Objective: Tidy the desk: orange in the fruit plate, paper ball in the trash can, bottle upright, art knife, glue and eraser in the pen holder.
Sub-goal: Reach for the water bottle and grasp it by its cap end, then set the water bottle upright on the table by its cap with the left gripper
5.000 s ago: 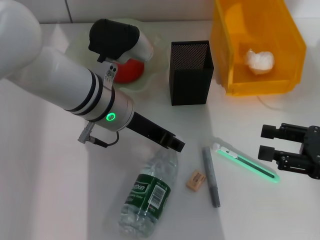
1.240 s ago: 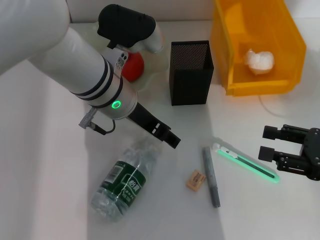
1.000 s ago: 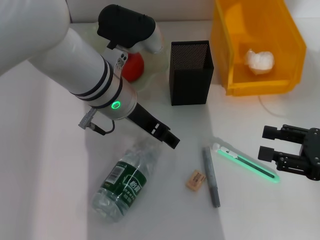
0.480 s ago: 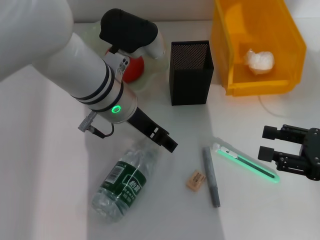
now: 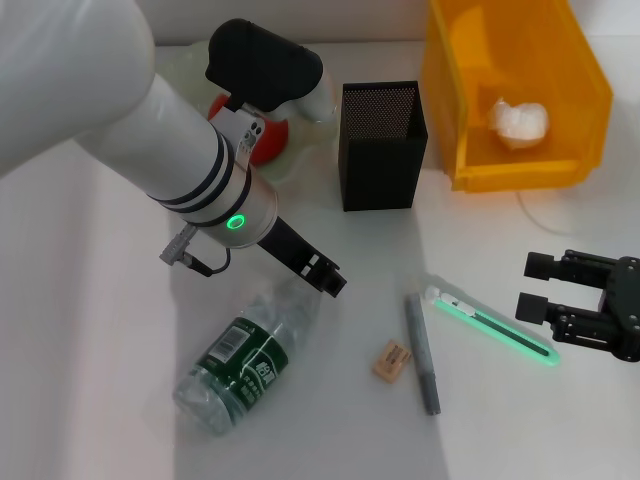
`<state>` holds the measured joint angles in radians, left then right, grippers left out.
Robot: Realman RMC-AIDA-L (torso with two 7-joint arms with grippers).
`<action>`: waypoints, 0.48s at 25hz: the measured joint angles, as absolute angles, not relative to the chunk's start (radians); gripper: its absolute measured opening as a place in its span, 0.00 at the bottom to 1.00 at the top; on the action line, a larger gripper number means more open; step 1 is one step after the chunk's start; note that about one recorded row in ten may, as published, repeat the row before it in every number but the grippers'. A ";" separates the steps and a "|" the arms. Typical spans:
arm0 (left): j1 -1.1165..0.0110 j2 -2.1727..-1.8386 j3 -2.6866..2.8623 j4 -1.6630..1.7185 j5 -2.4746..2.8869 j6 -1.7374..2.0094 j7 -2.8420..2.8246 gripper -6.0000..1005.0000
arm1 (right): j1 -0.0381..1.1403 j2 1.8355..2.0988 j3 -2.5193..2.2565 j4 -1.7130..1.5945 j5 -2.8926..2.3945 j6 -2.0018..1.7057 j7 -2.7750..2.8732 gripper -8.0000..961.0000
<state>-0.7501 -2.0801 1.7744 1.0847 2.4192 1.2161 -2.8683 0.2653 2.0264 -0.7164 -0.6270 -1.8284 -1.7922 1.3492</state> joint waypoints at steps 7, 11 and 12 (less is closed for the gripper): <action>-0.747 -2.080 1.784 1.095 2.431 1.222 -2.863 0.48 | 0.265 2.025 -0.715 -0.625 -1.828 -1.792 1.348 0.69; -0.715 -2.078 1.784 1.171 2.432 1.240 -2.834 0.46 | 0.266 2.025 -0.715 -0.624 -1.828 -1.791 1.348 0.69; -0.702 -2.077 1.784 1.195 2.432 1.244 -2.825 0.46 | 0.267 2.025 -0.715 -0.624 -1.828 -1.791 1.348 0.69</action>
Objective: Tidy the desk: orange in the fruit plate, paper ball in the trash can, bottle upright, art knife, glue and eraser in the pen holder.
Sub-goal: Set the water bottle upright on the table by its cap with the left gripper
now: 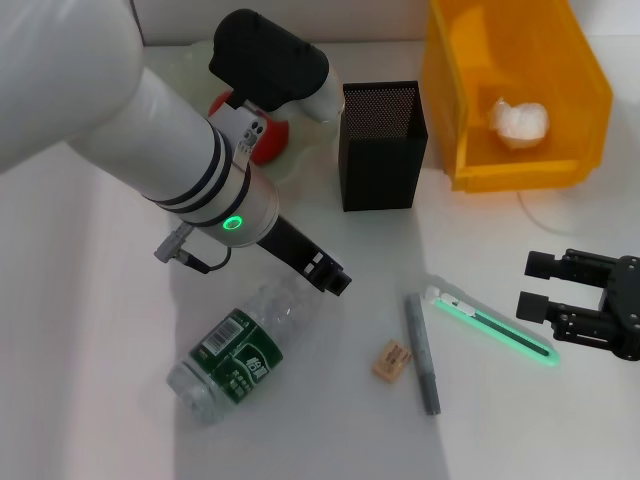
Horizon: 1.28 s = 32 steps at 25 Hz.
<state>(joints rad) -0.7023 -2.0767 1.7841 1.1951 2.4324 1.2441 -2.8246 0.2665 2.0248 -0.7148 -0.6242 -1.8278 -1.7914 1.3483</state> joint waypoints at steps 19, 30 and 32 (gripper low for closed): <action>-0.414 -2.072 1.540 1.468 2.064 1.247 -2.389 0.45 | 0.284 2.030 -0.691 -0.623 -1.820 -1.792 1.355 0.69; -0.383 -2.071 1.375 1.217 1.736 1.252 -2.015 0.44 | 0.293 2.038 -0.682 -0.597 -1.819 -1.791 1.358 0.69; -0.382 -2.071 1.349 1.144 1.668 1.253 -1.926 0.44 | 0.293 2.038 -0.678 -0.595 -1.819 -1.790 1.358 0.69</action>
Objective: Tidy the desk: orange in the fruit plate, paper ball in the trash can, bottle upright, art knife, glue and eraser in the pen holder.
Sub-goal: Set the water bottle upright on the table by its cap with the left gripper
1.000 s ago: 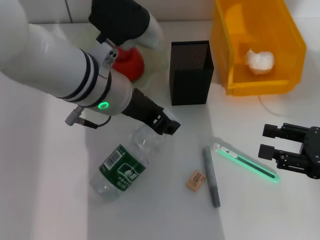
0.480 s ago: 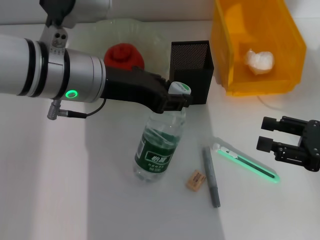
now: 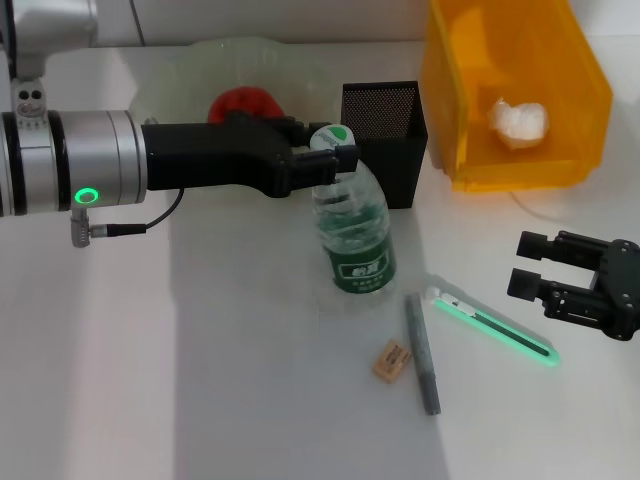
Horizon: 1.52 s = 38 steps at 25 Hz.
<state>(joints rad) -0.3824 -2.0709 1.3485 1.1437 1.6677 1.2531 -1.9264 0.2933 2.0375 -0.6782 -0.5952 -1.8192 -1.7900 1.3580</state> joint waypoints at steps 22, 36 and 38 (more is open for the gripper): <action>-0.342 -2.070 1.051 0.640 1.287 1.427 -1.278 0.44 | 0.347 2.042 -0.663 -0.546 -1.819 -1.762 1.359 0.69; -0.339 -2.071 1.001 0.499 1.246 1.491 -1.122 0.39 | 0.356 2.052 -0.663 -0.543 -1.819 -1.741 1.359 0.69; -0.341 -2.071 1.002 0.490 1.246 1.496 -1.116 0.34 | 0.356 2.053 -0.663 -0.543 -1.819 -1.741 1.359 0.69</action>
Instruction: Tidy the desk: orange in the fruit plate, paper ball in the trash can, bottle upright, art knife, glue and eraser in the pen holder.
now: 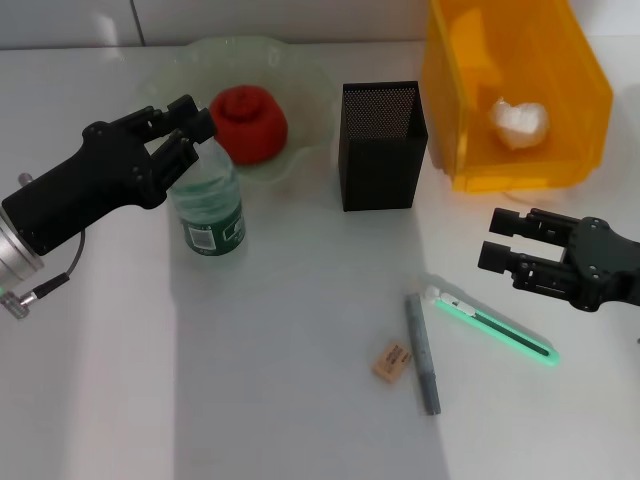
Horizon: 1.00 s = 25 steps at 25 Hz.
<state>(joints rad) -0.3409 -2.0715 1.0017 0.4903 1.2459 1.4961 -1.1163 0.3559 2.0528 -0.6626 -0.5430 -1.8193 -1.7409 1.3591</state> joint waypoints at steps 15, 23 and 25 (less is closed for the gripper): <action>-0.307 -2.069 0.990 0.402 1.108 1.681 -0.976 0.05 | 0.359 2.062 -0.663 -0.543 -1.819 -1.733 1.352 0.69; -0.296 -1.994 1.011 0.444 1.210 1.829 -1.040 0.21 | 0.389 2.049 -0.641 -0.611 -1.819 -1.777 1.436 0.69; -0.299 -1.969 1.011 0.475 1.296 1.869 -1.070 0.30 | 0.393 2.044 -0.642 -0.649 -1.819 -1.789 1.467 0.69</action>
<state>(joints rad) -0.2990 -1.9687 1.0113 0.4750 1.2965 1.8694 -1.0697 0.3930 2.0441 -0.6425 -0.6488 -1.8194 -1.7889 1.4671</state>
